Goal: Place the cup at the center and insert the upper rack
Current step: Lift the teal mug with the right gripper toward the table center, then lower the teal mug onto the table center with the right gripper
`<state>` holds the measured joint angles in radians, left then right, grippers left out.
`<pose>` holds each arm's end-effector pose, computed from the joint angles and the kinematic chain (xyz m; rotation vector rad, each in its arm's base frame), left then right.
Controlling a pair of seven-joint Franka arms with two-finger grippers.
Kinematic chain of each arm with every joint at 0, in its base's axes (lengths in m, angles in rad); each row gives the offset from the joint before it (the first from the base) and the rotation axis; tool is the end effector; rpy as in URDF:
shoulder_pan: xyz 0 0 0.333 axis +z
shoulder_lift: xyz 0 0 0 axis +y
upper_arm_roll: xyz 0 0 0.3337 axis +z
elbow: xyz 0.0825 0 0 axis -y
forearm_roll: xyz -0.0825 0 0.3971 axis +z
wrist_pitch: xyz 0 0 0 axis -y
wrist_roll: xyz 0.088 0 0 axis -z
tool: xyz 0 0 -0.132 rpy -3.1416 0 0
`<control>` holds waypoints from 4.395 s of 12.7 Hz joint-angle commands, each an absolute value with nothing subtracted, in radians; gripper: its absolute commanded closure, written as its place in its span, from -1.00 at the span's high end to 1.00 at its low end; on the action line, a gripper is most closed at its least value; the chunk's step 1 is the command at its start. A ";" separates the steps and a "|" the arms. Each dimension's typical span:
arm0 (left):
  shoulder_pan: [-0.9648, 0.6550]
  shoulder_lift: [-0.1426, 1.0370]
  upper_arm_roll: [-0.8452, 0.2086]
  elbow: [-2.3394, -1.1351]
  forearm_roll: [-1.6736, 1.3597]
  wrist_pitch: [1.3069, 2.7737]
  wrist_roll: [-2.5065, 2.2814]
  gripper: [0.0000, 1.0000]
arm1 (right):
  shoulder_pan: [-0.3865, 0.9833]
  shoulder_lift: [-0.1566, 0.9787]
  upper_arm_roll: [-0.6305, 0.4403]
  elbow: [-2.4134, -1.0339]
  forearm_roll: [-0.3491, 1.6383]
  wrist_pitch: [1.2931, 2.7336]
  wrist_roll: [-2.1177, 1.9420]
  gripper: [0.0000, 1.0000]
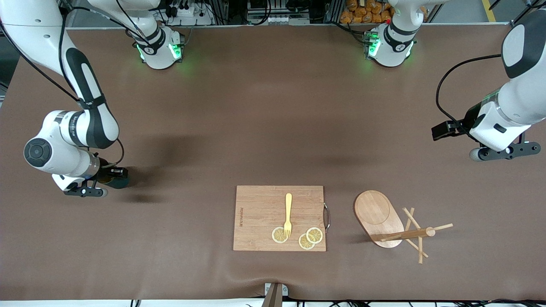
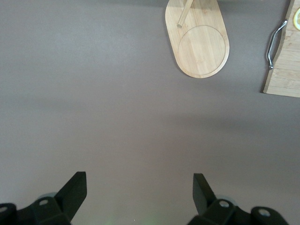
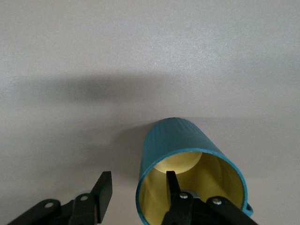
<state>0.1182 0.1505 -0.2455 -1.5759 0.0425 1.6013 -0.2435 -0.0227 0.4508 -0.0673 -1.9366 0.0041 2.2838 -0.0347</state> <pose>0.6035 -0.0628 0.5311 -3.1034 -0.1752 0.1827 0.6232 -0.0550 0.2247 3.1161 -0.0825 -0.1623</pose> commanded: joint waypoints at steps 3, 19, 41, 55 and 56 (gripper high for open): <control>0.123 0.143 -0.252 -1.583 0.049 1.615 -0.253 1.00 | -0.028 0.449 -0.069 -1.934 0.014 2.290 -0.110 -1.00; 0.123 0.130 -0.252 -1.586 0.052 1.646 -0.238 1.00 | 0.277 0.316 -0.002 -1.878 0.015 2.168 -0.085 -1.00; -0.003 0.106 -0.091 -1.605 0.051 1.707 -0.262 1.00 | 0.946 0.532 -0.002 -1.667 0.112 2.178 0.860 -1.00; -0.015 0.109 -0.101 -1.621 0.046 1.701 -0.248 1.00 | 0.966 0.581 -0.002 -1.667 0.094 2.235 0.851 -1.00; -0.023 0.109 -0.101 -1.621 0.046 1.703 -0.249 1.00 | 0.966 0.581 -0.003 -1.667 0.080 2.235 0.850 -0.90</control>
